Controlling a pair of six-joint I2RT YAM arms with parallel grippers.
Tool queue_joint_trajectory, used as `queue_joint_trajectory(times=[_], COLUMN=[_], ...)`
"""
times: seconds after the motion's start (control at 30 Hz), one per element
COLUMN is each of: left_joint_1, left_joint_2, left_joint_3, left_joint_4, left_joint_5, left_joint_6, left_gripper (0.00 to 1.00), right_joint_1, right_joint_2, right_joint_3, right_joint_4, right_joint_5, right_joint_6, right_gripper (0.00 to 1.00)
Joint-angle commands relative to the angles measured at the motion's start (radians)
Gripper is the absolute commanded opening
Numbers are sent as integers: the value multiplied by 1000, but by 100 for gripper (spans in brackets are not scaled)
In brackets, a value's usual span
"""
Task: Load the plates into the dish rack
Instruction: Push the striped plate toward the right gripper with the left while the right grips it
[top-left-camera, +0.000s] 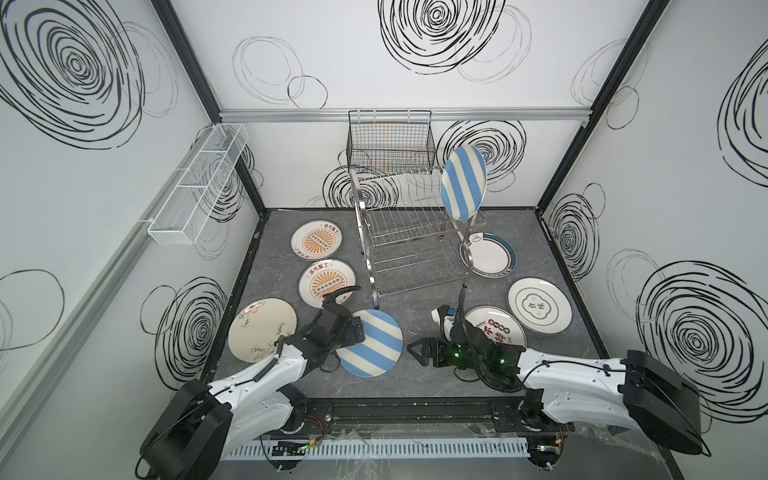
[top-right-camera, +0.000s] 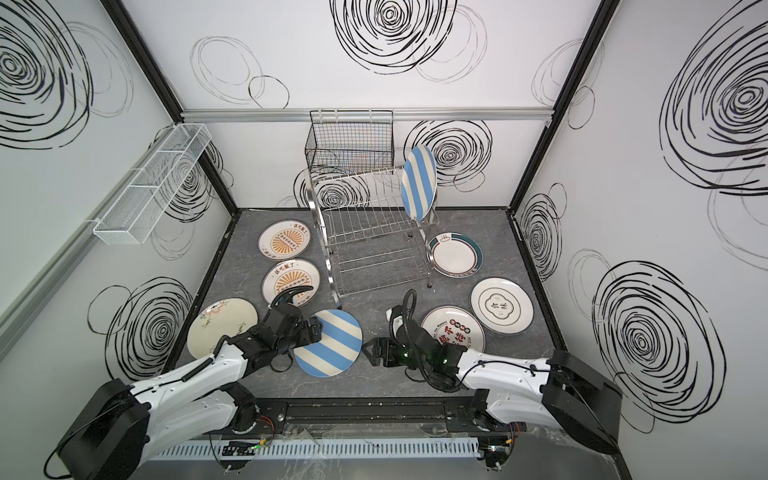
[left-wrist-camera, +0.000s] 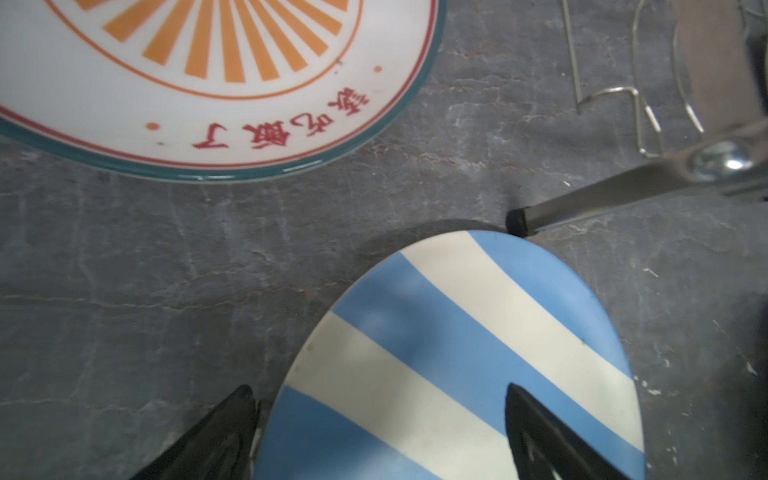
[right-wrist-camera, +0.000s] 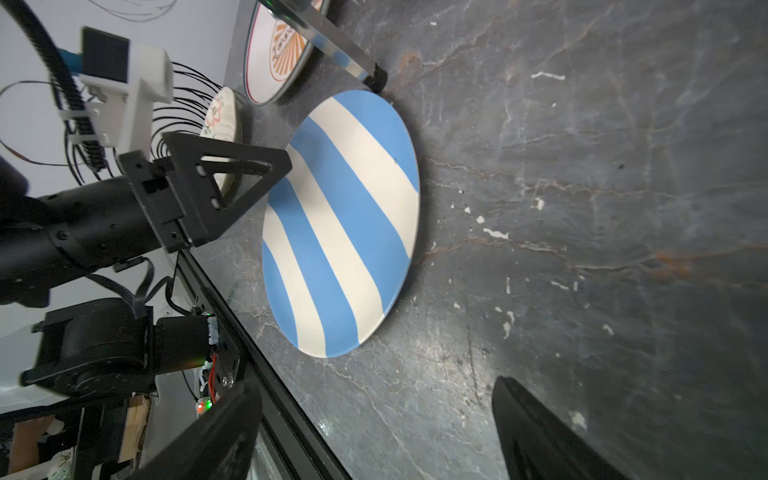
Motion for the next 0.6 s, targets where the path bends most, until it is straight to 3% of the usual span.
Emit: queue_joint_trajectory(times=[0.0,0.2,0.57], left_joint_1=[-35,-83,-139], left_joint_2=[-14,-43,-43], left_joint_3=[-24,-51,-63], left_joint_4=[55,78,89], left_joint_5=[33,44,19], left_joint_6=[-9,-41,-69], left_gripper=[96,96,96], right_joint_1=[-5,-7,-64], right_joint_2=[63,159,201], right_joint_3=[52,52,-19], right_joint_4=[-9,84,199], right_joint_5=[-56,-76,-67], right_joint_6=[-21,-16,39], right_gripper=[91,91,90])
